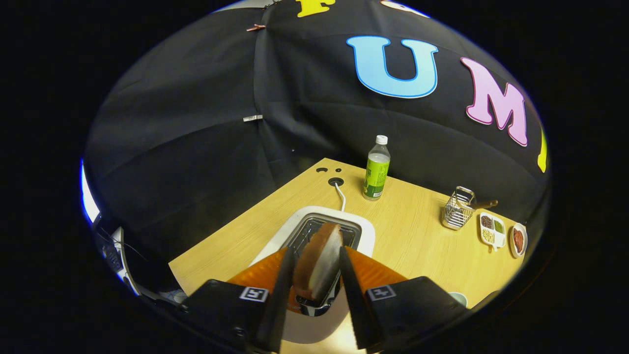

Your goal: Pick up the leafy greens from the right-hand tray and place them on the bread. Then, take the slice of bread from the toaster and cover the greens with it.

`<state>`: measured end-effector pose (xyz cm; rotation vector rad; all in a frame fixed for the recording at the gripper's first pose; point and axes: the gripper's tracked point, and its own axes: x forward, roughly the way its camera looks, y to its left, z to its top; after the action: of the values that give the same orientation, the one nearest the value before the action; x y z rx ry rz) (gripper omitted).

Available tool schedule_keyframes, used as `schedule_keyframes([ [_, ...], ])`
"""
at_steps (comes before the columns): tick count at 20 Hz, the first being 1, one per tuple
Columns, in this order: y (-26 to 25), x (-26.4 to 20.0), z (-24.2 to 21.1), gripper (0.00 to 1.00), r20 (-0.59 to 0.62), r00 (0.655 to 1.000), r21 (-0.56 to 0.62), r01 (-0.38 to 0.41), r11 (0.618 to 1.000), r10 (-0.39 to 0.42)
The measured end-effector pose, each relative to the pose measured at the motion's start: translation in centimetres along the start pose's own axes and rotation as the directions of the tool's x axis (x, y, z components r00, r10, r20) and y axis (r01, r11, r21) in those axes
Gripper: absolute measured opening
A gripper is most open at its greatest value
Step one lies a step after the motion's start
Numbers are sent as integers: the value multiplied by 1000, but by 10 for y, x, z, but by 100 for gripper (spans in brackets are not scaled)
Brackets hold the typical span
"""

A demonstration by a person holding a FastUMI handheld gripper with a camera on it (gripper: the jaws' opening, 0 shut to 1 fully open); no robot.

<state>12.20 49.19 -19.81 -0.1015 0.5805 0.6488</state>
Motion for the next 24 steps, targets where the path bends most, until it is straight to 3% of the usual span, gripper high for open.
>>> schedule_keyframes([
  [3, 1, 2, -10, 38, -30, 999, -8, 20, 1000, -20],
  [7, -8, 3, -8, 19, -39, 998, 25, 58, 998, -57],
  [10, -10, 0, -3, 14, -39, 998, 45, 58, 997, -56],
  [16, -15, -23, 32, 14, 32, 999, 86, 34, 996, -37],
  [24, -68, -85, 92, 14, 160, 981, 156, 83, 984, -108],
])
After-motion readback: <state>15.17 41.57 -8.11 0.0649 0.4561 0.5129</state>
